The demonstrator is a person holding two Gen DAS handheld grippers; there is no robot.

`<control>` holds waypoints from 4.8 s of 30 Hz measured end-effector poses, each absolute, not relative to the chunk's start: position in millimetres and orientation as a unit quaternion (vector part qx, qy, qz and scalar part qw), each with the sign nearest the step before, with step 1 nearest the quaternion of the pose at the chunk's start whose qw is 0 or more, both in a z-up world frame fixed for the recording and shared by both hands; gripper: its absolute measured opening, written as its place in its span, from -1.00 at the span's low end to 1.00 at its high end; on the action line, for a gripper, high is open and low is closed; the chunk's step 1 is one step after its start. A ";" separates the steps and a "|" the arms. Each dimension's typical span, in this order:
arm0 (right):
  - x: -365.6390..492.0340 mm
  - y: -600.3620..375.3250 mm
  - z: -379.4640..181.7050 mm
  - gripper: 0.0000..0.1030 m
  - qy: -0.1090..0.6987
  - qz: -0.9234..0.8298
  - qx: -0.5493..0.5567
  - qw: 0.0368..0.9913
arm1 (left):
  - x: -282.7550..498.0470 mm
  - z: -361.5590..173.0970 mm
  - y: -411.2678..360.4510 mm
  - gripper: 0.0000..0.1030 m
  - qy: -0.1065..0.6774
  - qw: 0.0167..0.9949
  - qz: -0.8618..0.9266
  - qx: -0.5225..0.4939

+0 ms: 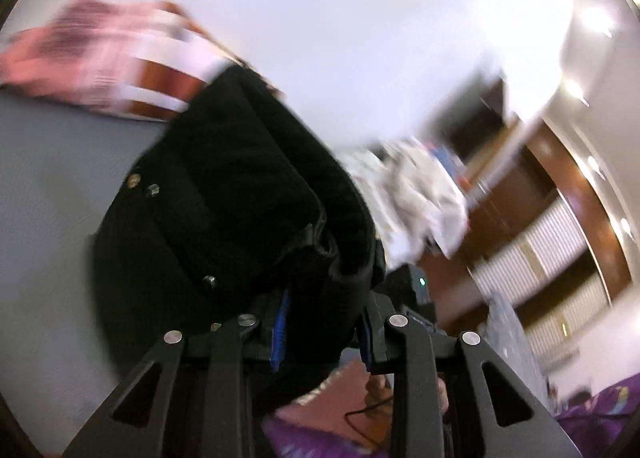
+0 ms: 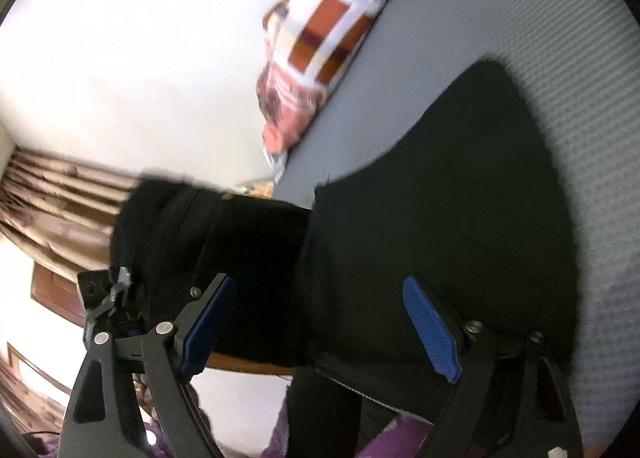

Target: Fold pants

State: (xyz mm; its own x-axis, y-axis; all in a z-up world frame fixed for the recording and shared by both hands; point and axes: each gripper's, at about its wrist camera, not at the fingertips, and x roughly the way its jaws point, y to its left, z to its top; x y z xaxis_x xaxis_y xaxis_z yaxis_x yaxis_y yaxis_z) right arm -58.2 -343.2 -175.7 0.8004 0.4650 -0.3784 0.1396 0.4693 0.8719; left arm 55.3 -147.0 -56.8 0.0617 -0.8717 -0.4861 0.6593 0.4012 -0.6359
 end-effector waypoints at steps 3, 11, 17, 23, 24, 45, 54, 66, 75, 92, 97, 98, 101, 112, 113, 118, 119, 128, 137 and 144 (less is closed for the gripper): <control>-81.9 -375.1 -172.7 0.73 0.276 0.083 0.537 0.793 | 48.7 -86.1 -211.6 -0.43 0.466 0.681 -0.558 -0.092; -151.3 -434.0 -192.5 0.76 0.213 0.041 0.611 0.762 | -3.8 -169.3 -294.3 -0.19 0.499 0.655 -0.560 0.091; -160.1 -449.0 -192.7 0.79 0.188 0.050 0.630 0.752 | -46.8 -128.8 -319.0 0.36 0.442 0.662 -0.569 0.206; -159.9 -453.1 -192.8 0.82 0.182 0.061 0.638 0.745 | -48.4 -96.6 -296.6 0.78 0.430 0.628 -0.635 0.132; -163.5 -452.9 -190.2 0.82 0.182 0.061 0.635 0.748 | -45.6 -95.2 -295.8 0.78 0.440 0.618 -0.641 0.116; -95.0 -386.3 -158.6 -0.76 0.370 0.056 0.428 0.823 | 36.0 -161.3 -73.8 0.78 0.537 0.738 -0.391 -0.121; -118.6 -359.5 -126.4 -0.79 0.358 0.062 0.440 0.822 | 33.8 -157.9 -84.5 0.78 0.528 0.748 -0.392 -0.094; -152.7 -407.8 -160.4 0.61 0.339 -0.020 0.489 0.803 | 26.9 -170.1 -112.9 0.78 0.541 0.738 -0.401 -0.047; -112.3 -389.2 -174.6 -0.42 0.433 0.011 0.443 0.785 | 30.0 -179.1 -106.6 0.78 0.558 0.732 -0.388 -0.052; -91.1 -369.3 -150.1 -0.63 0.319 0.093 0.536 0.776 | 48.4 -165.0 -68.0 0.82 0.545 0.761 -0.341 -0.092; -132.1 -394.1 -219.2 -0.66 0.345 0.019 0.584 0.735 | 47.8 -185.7 -90.7 0.82 0.572 0.739 -0.347 -0.079; -129.8 -391.9 -213.0 -0.66 0.349 0.019 0.568 0.745 | 46.4 -185.4 -94.5 0.82 0.572 0.738 -0.349 -0.072; -122.8 -386.1 -197.4 -0.66 0.353 0.028 0.549 0.757 | 43.5 -180.1 -106.3 0.82 0.562 0.745 -0.357 -0.051; -132.6 -390.1 -224.7 -0.50 0.353 0.033 0.591 0.724 | 42.4 -181.5 -130.8 0.82 0.525 0.767 -0.369 0.024; -130.9 -388.6 -219.9 -0.47 0.353 0.036 0.585 0.729 | 43.2 -181.3 -130.8 0.82 0.522 0.770 -0.367 0.028; -131.3 -394.4 -184.9 0.21 0.356 -0.002 0.520 0.776 | 49.6 -176.9 -123.6 0.82 0.510 0.784 -0.354 0.025; -128.3 -393.9 -175.0 0.27 0.364 -0.013 0.488 0.793 | 51.4 -177.1 -122.4 0.82 0.508 0.785 -0.354 0.023; -81.0 -385.9 -169.6 0.46 0.437 -0.007 0.350 0.828 | 84.9 -206.7 -124.5 0.82 0.546 0.734 -0.404 0.007; -67.5 -382.2 -175.9 0.44 0.436 0.043 0.312 0.843 | 90.6 -206.7 -154.8 0.79 0.504 0.758 -0.403 0.096; -68.2 -402.4 -179.0 0.47 0.421 0.075 0.362 0.828 | 76.2 -206.4 -166.8 0.66 0.464 0.781 -0.392 0.144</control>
